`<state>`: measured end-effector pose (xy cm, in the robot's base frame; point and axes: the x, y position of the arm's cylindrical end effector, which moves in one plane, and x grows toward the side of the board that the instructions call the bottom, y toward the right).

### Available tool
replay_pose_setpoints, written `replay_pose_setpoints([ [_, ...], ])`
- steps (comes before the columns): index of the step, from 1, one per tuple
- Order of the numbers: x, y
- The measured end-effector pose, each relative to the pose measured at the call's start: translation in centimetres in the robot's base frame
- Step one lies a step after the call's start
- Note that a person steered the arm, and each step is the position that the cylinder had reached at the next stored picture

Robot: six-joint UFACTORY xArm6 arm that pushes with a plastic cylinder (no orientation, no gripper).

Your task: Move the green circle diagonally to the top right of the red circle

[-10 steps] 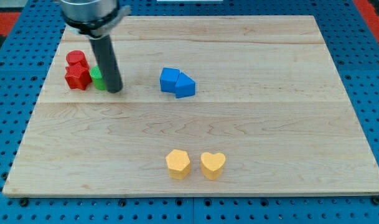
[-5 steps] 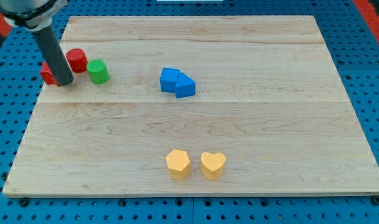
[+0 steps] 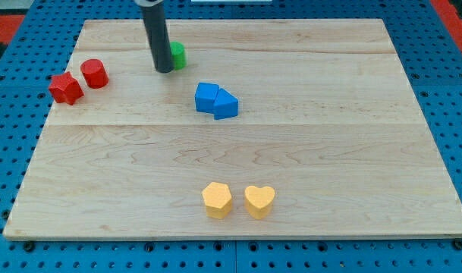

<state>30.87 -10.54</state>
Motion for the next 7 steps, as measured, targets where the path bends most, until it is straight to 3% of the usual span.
replay_pose_setpoints([
  [2,-2.1,6.4],
  [4,-8.5,-3.1],
  [5,-8.6,-4.2],
  [7,-7.2,3.9],
])
